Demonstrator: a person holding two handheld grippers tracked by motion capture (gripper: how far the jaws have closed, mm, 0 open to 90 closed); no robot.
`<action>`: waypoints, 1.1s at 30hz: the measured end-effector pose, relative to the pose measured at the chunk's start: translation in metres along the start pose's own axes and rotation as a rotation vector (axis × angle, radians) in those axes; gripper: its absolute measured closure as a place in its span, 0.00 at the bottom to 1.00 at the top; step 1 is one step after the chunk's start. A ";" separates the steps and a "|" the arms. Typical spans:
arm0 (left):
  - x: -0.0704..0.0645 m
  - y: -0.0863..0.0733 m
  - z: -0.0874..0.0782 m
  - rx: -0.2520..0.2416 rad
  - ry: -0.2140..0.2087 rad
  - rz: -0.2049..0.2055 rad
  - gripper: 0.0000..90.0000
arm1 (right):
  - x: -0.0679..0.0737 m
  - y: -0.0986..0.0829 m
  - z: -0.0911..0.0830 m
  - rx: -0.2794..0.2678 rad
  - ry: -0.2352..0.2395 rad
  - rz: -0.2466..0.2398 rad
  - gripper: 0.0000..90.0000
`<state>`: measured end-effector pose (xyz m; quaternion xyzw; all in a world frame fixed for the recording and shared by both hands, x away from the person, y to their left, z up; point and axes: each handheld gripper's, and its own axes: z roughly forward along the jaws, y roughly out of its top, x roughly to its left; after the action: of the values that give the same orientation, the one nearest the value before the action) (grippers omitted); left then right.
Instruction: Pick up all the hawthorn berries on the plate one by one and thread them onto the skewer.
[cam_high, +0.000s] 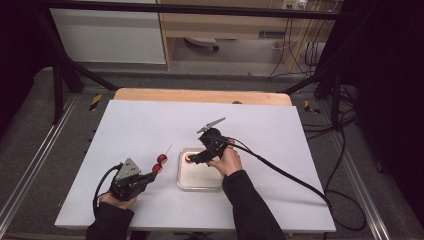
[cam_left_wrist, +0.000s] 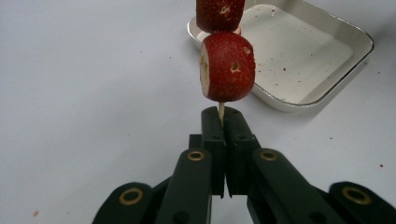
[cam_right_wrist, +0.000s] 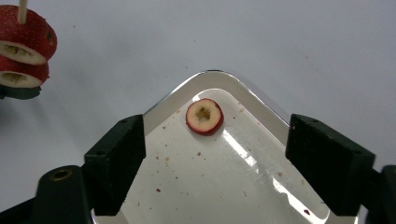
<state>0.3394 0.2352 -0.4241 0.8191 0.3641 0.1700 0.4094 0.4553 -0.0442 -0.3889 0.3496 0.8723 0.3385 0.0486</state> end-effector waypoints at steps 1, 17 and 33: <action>0.001 0.000 0.000 -0.002 0.002 -0.001 0.98 | 0.000 0.002 0.003 0.018 -0.001 -0.015 0.26; 0.004 -0.001 0.000 0.002 -0.007 -0.016 0.98 | 0.004 0.024 0.043 0.220 0.043 -0.274 0.42; 0.004 -0.001 0.000 0.003 -0.018 -0.015 0.98 | -0.004 0.033 0.061 0.331 0.091 -0.289 0.59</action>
<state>0.3417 0.2383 -0.4253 0.8183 0.3668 0.1590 0.4129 0.4967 0.0048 -0.4152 0.2086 0.9582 0.1958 -0.0010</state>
